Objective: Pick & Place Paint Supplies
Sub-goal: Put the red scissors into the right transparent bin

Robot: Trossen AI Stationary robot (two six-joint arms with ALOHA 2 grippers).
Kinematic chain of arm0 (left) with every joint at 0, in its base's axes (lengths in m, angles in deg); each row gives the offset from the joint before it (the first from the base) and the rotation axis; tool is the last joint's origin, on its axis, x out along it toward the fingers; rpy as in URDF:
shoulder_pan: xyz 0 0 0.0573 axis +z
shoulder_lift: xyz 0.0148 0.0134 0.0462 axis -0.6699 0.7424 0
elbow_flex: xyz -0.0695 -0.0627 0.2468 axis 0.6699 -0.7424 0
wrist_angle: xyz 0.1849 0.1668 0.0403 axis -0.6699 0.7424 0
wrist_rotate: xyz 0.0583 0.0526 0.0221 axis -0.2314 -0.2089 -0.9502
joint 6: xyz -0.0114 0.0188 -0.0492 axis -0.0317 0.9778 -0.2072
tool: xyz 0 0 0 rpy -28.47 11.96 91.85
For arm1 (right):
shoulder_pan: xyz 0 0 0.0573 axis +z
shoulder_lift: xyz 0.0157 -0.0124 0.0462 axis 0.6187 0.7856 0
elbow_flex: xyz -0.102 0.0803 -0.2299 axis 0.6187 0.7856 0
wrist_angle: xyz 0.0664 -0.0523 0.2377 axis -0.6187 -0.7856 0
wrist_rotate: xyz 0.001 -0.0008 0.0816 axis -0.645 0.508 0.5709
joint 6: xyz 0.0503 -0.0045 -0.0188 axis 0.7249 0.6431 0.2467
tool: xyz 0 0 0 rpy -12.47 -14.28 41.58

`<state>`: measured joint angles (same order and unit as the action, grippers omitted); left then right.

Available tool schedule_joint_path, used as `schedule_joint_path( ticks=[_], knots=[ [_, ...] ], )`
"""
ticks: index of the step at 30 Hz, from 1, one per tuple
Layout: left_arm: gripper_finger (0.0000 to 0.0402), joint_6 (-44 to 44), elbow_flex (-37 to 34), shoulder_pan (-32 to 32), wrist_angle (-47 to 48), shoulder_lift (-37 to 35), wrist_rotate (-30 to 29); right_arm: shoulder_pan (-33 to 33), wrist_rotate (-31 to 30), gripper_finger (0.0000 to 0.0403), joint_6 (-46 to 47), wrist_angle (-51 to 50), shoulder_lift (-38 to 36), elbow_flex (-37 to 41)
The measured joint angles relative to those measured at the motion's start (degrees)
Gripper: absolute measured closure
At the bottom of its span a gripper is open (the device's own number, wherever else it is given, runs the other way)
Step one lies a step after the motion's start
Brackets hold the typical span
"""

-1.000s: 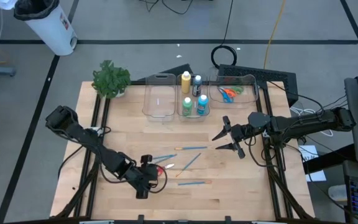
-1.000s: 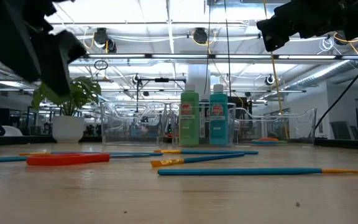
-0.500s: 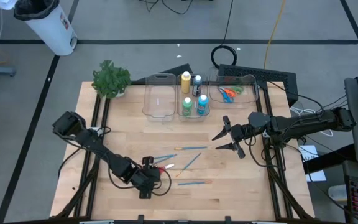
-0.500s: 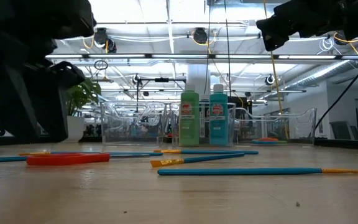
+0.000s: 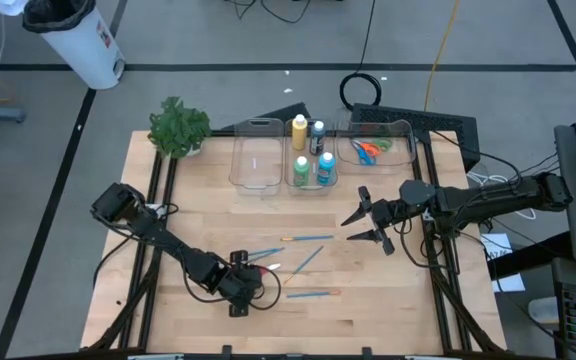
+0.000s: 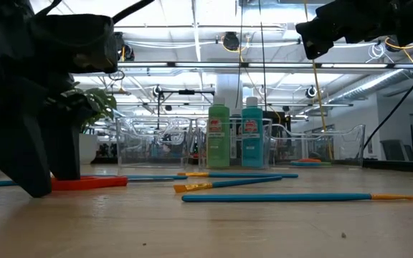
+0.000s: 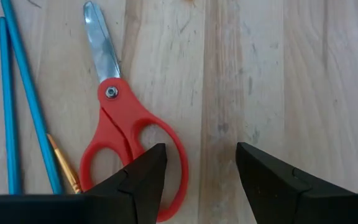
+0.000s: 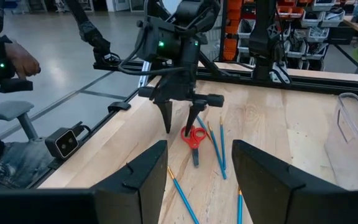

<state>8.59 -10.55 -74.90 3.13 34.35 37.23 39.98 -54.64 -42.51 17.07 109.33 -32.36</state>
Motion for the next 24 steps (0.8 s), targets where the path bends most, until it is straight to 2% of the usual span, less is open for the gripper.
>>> schedule_joint_path(
  ticks=[3, 6, 15, 24],
  knots=[
    [0.0203, -2.17, 0.0, 0.24, 0.44, 0.08, 0.07, 0.0, 0.0, 0.0232, 0.02, 0.0, 0.0, 0.0],
    [0.0231, -3.73, -0.03, 0.45, 1.03, 0.13, 0.27, 0.0, 0.0, 0.0232, 0.02, 0.0, 0.0, 0.0],
    [0.0385, -4.3, -0.15, 0.99, 1.24, 0.23, 1.11, 0.0, 0.02, 0.0232, 0.02, 0.0, 0.0, 0.0],
    [0.0395, -2.37, 1.06, 1.46, 0.69, -2.15, 2.04, 0.02, 0.0, 0.0232, 0.02, 0.0, 0.02, 0.0]
  ],
)
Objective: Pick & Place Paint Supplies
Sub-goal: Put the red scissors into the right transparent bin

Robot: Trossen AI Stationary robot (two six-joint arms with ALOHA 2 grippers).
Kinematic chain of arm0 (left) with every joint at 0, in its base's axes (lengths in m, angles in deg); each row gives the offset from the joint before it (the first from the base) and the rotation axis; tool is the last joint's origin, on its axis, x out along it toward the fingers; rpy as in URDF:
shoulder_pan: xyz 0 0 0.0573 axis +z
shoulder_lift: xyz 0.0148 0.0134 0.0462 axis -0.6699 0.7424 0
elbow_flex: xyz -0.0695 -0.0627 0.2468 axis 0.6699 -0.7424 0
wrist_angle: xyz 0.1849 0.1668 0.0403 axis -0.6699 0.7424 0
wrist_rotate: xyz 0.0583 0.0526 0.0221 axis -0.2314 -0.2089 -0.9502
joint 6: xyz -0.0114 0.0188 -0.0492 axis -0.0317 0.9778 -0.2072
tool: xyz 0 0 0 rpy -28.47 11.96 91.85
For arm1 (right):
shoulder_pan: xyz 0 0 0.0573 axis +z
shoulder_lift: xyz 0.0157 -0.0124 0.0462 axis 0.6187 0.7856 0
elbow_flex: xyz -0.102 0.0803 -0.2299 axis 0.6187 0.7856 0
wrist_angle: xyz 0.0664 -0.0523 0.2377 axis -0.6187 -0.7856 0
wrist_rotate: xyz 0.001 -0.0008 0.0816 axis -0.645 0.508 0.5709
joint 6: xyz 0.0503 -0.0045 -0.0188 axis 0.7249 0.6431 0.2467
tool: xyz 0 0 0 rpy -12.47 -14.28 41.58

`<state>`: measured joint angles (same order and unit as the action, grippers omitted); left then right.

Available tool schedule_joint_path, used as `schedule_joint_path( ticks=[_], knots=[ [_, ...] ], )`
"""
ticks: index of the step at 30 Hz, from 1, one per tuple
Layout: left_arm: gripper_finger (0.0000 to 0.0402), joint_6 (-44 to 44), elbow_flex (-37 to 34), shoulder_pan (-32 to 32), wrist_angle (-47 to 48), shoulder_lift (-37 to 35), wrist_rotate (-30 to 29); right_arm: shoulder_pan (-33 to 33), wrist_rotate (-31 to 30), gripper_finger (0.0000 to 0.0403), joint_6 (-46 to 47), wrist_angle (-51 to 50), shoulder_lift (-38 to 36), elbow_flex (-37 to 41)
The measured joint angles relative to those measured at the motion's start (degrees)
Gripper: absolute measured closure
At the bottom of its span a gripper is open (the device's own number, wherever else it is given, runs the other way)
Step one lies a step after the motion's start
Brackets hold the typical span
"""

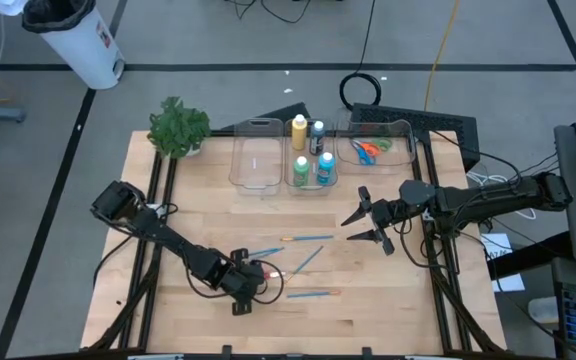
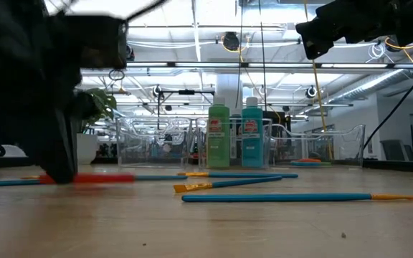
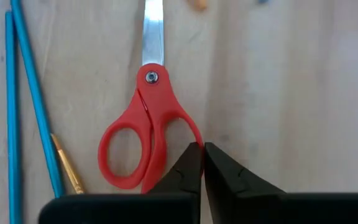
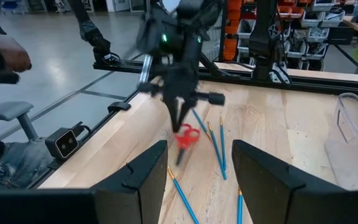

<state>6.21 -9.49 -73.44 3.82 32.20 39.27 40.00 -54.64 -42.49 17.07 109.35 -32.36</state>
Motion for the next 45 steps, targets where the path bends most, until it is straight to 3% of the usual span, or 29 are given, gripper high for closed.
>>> schedule_joint_path(
  ticks=[7, 13, 19, 27, 32, 37, 39, 45],
  knots=[
    [0.0396, 8.81, 4.96, -0.96, -0.91, -3.72, -5.78, 0.0, 0.02, 0.0232, 0.0, -0.04, 0.0, 0.0],
    [0.0395, 20.39, 10.49, -1.12, -2.55, -4.11, -16.37, 0.0, 0.04, 0.0232, 0.45, 0.0, 1.12, 0.0],
    [0.0395, 37.25, 10.74, 1.39, -14.28, -4.11, -26.35, 0.0, 0.04, 0.0232, 0.85, 0.3, 3.89, 0.0],
    [0.0395, 54.75, 10.74, 6.73, -26.74, -4.12, -25.21, 0.1, 0.18, 0.0232, -0.52, 4.24, 10.03, 0.02],
    [0.0394, 57.18, 10.76, 9.2, -29.74, -4.15, -22.7, 1.83, 0.2, 0.0232, -7.57, 13.58, 15.28, 0.02],
    [0.0397, 56.87, 10.81, 9.41, -26.0, -4.19, -24.22, 4.18, -0.03, 0.0227, -5.74, 24.8, 22.2, 0.02],
    [0.0396, 58.17, 10.81, 8.66, -25.04, -4.19, -29.03, 4.35, -2.27, 0.0219, -4.23, 28.69, 24.77, 0.02],
    [0.0396, 60.9, 10.81, 6.49, -21.52, -4.19, -44.82, 3.84, -19.07, 0.0169, 0.37, 40.76, 31.28, 0.02]
  ],
)
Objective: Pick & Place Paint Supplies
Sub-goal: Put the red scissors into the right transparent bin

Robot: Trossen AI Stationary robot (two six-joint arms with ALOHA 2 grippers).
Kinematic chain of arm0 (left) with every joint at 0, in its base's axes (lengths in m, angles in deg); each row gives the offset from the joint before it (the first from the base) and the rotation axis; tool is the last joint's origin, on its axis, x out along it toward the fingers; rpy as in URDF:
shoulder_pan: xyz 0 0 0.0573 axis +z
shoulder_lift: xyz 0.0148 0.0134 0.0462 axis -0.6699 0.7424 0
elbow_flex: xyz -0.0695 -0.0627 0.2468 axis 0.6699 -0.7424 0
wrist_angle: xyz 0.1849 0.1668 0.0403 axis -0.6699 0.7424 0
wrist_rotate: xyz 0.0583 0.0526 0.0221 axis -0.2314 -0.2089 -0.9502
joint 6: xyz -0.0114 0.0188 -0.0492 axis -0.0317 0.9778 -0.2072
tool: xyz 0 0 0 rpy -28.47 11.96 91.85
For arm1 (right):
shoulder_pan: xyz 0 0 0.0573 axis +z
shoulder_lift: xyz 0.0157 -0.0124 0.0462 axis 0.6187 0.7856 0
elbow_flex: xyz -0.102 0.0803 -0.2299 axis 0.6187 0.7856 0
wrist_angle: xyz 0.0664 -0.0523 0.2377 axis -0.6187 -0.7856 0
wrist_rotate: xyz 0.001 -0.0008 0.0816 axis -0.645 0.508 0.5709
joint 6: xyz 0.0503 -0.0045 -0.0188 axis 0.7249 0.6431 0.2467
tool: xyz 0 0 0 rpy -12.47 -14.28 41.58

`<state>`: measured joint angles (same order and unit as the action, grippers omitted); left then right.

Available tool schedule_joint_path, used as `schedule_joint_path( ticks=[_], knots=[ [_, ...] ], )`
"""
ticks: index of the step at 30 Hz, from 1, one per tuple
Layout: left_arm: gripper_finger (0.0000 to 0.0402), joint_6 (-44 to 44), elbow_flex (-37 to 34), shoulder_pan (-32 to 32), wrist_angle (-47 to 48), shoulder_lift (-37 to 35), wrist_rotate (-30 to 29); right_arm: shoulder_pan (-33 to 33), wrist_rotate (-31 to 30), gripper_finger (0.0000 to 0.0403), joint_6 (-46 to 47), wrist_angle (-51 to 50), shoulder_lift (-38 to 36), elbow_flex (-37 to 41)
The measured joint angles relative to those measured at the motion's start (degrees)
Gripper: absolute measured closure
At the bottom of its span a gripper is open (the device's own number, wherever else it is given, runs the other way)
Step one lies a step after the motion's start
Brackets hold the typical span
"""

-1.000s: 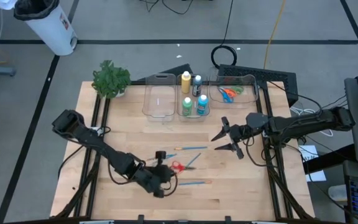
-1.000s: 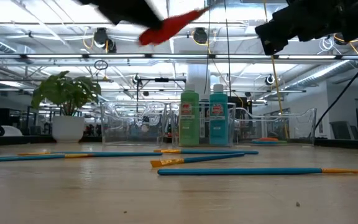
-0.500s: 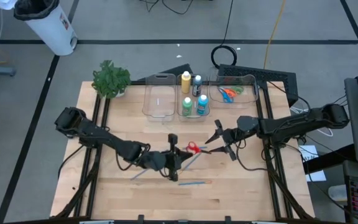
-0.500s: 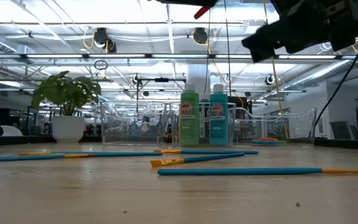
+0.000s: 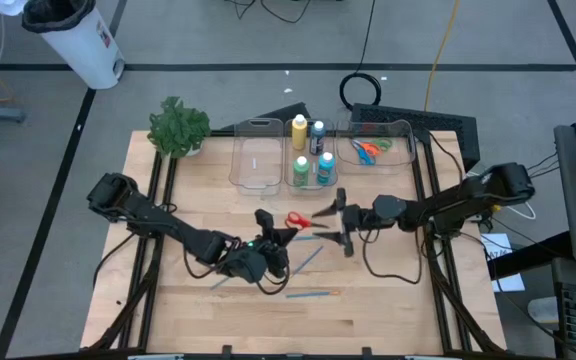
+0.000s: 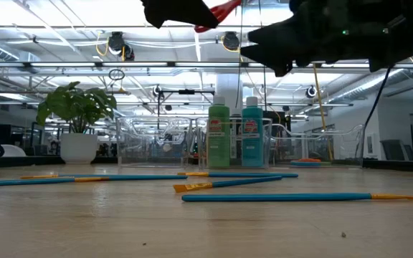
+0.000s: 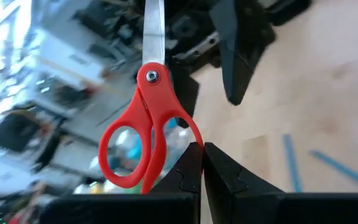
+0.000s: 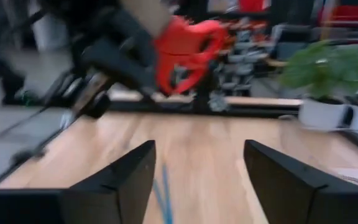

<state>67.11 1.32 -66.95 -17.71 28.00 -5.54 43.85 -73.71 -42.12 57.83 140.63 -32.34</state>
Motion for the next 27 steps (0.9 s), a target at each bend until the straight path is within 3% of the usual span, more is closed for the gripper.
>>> schedule_joint_path(
  ticks=[2, 10, 22, 27],
  knots=[
    [0.0395, 0.64, 0.0, -0.3, 0.04, -0.02, -2.29, -0.61, -1.64, 0.0149, 2.68, 4.32, 1.88, 0.0],
    [0.0396, -1.87, 0.0, 1.07, 3.46, -0.02, -2.14, -1.68, -1.6, 0.0098, 10.1, 19.11, 8.99, -0.06],
    [0.0394, -5.66, 0.0, 3.45, 5.69, 1.82, -0.67, -0.29, -4.36, 0.0095, 12.26, 19.55, 9.85, -4.05],
    [0.0398, -5.47, 0.0, 4.35, 5.31, 2.83, -0.24, -0.15, -5.04, 0.0111, 12.28, 12.37, 9.85, -6.47]
  ],
)
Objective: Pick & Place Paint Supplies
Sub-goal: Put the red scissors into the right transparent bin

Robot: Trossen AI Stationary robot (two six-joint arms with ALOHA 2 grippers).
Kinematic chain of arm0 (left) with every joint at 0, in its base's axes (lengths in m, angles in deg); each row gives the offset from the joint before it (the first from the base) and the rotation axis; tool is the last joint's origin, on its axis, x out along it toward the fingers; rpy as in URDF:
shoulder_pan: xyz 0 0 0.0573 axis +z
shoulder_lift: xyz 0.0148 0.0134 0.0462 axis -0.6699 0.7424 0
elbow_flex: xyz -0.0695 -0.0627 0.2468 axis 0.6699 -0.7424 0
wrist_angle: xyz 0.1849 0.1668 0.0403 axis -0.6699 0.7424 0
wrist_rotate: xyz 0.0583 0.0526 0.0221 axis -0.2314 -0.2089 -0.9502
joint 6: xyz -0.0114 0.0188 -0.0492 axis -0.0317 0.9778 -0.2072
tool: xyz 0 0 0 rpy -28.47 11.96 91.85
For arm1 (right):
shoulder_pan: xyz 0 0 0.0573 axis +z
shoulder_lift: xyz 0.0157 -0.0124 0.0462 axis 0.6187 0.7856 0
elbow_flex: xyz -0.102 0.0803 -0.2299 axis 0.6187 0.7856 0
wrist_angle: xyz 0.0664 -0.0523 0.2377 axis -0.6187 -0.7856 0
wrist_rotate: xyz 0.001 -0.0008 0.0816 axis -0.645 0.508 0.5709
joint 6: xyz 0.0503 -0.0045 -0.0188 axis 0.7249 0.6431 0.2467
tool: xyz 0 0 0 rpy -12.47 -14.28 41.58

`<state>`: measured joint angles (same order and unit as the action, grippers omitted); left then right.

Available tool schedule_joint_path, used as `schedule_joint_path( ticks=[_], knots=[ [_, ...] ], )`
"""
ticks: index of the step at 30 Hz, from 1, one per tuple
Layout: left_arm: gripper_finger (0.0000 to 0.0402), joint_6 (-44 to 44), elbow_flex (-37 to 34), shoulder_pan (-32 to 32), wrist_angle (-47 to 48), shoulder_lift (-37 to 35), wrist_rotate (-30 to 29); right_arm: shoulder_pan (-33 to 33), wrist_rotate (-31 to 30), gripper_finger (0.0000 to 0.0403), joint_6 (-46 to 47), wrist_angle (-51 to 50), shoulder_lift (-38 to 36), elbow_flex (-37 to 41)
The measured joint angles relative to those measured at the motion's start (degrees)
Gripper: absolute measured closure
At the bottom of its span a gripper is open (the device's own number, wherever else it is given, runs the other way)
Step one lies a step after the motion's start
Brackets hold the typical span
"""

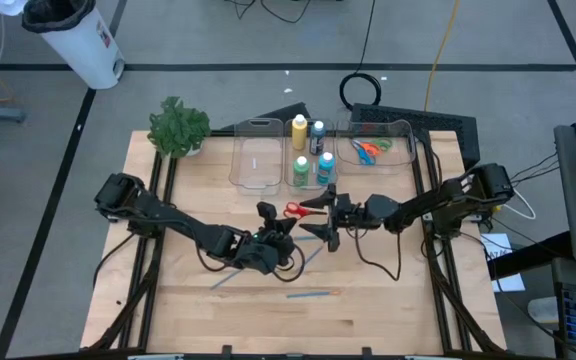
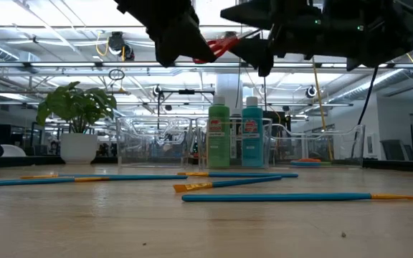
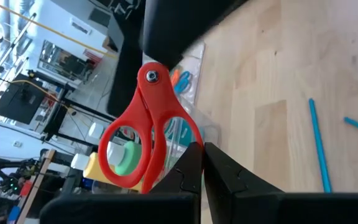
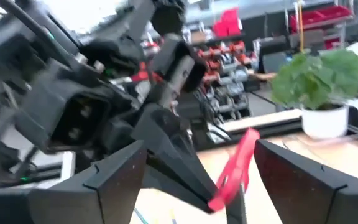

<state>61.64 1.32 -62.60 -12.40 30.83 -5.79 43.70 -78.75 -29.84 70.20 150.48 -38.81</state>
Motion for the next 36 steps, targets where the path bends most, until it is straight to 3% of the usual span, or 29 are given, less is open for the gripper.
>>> schedule_joint_path(
  ticks=[5, 13, 26, 36],
  knots=[
    [0.0395, 0.39, 0.0, -0.18, -1.25, -0.01, -0.78, 0.0, -4.35, 0.013, -0.02, -2.67, 0.0, -0.33],
    [0.0393, 0.9, 0.0, -0.52, -1.71, -0.01, -0.85, 0.0, -4.44, 0.0174, -0.02, -2.34, 0.0, -0.33],
    [0.0396, -0.52, 0.0, -0.48, -1.67, -0.01, 0.08, 0.0, -4.18, 0.0297, -0.22, -3.48, 0.0, -0.33],
    [0.0366, -4.23, 0.0, 0.25, -1.63, -0.01, 0.3, 0.0, -3.94, 0.0383, -2.02, -4.15, 0.0, -0.33]
  ],
)
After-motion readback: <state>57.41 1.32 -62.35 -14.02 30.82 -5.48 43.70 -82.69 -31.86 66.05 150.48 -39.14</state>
